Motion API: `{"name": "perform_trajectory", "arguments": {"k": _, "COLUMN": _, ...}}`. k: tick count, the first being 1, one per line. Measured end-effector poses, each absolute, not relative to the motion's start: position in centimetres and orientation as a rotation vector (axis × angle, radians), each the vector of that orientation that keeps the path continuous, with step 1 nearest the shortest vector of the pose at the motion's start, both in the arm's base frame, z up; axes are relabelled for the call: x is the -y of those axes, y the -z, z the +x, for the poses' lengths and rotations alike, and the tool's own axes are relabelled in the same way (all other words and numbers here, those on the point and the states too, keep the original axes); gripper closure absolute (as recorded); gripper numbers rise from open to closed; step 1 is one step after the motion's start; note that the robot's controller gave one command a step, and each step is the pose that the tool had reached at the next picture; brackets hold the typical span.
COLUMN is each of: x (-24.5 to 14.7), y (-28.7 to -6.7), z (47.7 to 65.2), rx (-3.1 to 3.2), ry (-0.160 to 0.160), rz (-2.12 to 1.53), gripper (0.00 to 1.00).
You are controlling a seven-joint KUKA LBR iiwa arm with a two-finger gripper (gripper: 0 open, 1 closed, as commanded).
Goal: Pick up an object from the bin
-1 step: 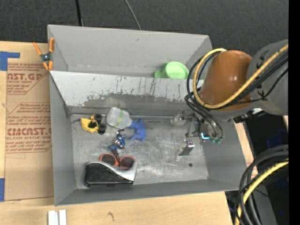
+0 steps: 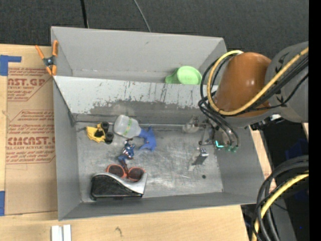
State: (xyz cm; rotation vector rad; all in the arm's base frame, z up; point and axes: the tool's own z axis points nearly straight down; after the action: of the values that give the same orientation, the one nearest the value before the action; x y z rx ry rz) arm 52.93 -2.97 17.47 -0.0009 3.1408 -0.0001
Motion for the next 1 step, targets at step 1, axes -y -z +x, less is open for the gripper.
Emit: {"name": "perform_trajectory", "arguments": {"k": 1, "x": -0.6, "y": -17.58, "z": 52.49, "rx": -3.139, "ry": 0.002, "rz": -0.12, "gripper": 0.0}}
